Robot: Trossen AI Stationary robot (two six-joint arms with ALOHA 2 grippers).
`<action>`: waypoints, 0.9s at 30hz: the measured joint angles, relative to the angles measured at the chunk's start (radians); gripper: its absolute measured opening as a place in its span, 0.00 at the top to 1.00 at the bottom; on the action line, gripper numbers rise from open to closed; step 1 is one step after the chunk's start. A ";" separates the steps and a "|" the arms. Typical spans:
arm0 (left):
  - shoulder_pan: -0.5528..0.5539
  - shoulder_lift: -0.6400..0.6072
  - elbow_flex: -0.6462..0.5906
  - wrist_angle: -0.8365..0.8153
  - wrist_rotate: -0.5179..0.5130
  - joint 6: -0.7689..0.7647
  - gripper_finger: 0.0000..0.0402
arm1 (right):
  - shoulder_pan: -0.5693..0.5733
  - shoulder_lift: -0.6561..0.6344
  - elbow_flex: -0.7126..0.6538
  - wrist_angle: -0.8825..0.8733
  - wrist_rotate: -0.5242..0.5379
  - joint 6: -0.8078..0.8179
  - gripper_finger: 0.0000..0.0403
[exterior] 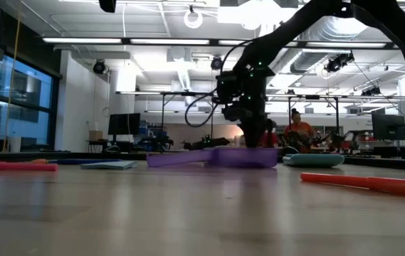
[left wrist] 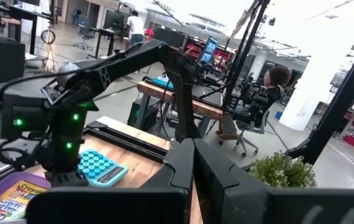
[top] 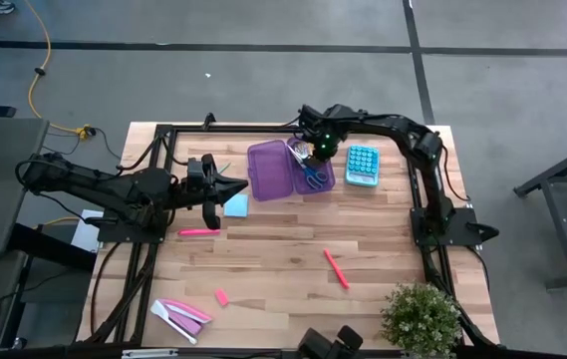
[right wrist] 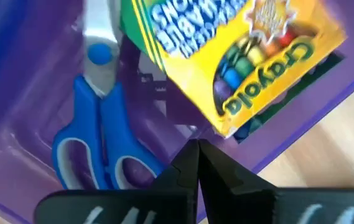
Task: Pack school essentials
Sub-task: Adjust the yellow crayon box into the purple supply box
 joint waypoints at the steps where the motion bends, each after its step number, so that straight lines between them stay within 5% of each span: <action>1: 0.000 0.000 0.000 0.000 0.000 0.000 1.00 | 0.000 0.005 0.000 0.001 -0.001 0.008 1.00; 17: 0.000 0.000 0.000 0.000 0.000 0.000 1.00 | 0.002 0.036 0.000 0.039 -0.001 0.105 1.00; 27: 0.000 0.000 0.000 0.000 0.003 0.000 1.00 | 0.003 0.038 0.000 0.099 0.185 0.137 1.00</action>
